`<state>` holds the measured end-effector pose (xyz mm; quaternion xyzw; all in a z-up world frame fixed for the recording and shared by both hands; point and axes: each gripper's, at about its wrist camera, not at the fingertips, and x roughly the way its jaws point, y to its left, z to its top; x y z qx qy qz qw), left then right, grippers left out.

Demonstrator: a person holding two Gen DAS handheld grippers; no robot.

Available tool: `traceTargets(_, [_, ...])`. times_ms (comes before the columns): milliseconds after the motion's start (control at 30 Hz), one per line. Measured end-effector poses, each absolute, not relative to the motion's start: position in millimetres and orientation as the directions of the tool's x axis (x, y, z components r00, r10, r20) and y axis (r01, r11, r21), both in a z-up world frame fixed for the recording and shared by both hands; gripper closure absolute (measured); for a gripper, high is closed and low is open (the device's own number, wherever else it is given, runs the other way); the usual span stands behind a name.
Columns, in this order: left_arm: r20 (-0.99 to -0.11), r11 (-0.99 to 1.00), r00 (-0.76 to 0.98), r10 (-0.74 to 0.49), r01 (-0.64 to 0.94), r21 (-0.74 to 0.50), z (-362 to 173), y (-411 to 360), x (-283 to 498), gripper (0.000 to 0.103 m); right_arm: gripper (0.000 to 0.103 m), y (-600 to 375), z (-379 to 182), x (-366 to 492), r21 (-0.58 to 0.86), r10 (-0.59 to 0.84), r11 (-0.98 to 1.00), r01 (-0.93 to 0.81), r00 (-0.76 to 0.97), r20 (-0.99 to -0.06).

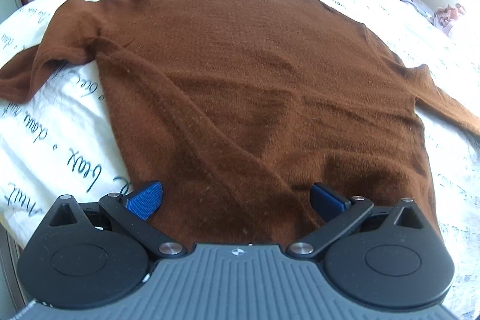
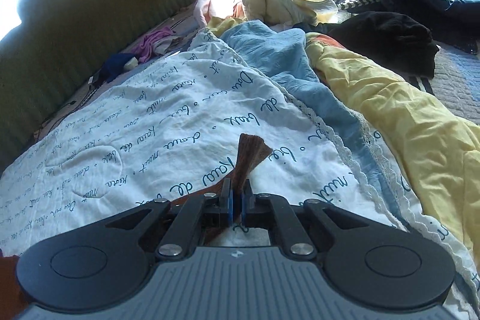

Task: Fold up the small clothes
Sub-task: 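Lift the cuff with the right tool and carry it across the sweater body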

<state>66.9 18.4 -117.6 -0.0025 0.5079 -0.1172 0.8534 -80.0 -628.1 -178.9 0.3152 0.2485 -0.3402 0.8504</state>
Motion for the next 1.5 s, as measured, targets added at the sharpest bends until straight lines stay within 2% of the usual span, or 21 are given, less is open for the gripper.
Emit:
traceTargets(67, [-0.864,0.970,0.455,-0.216,0.199,-0.138,-117,22,64,0.000,0.098,-627,-194,-80,0.334,-0.418,0.559,0.759,0.606,-0.677])
traceTargets(100, [-0.863,0.969,0.455,-0.219,0.204,-0.138,-117,23,62,0.000,0.099,-624,-193,-81,0.351,-0.419,0.559,0.751,0.621,-0.663])
traceTargets(200, [-0.865,0.971,0.457,-0.208,0.200,-0.128,-114,29,55,0.000,0.099,-596,-164,-66,0.355,-0.432,0.623,0.697,0.684,-0.587])
traceTargets(300, [-0.862,0.974,0.462,-0.209,0.175,-0.143,-110,43,48,0.000,0.099,-553,-119,-25,0.367,-0.378,0.727,0.581,0.784,-0.493])
traceTargets(400, [-0.861,0.982,0.472,-0.188,0.123,-0.147,-106,66,39,0.000,0.099,-483,-77,37,0.361,-0.239,0.845,0.396,0.882,-0.407])
traceTargets(533, [-0.853,0.989,0.500,-0.145,0.047,-0.141,-95,101,29,0.000,0.099,-367,-55,110,0.364,0.017,0.923,0.127,0.929,-0.369])
traceTargets(667, [-0.837,0.992,0.539,-0.096,-0.018,-0.125,-83,131,21,0.000,0.099,-236,-76,161,0.363,0.242,0.928,-0.084,0.877,-0.415])
traceTargets(900, [-0.836,0.988,0.544,-0.075,-0.073,-0.137,-77,163,16,0.000,0.099,-84,-152,186,0.333,0.402,0.911,-0.243,0.700,-0.591])
traceTargets(1100, [-0.832,0.987,0.549,-0.075,-0.078,-0.140,-74,168,12,0.000,0.099,-46,-151,170,0.315,0.458,0.889,-0.332,0.671,-0.584])
traceTargets(1267, [-0.837,0.989,0.541,-0.076,-0.064,-0.131,-74,163,11,0.000,0.099,-38,-165,168,0.277,0.443,0.895,-0.349,0.637,-0.631])
traceTargets(1500, [-0.831,0.990,0.550,-0.079,-0.057,-0.132,-68,157,12,0.000,0.099,-29,-156,169,0.353,0.511,0.860,-0.369,0.630,-0.586])
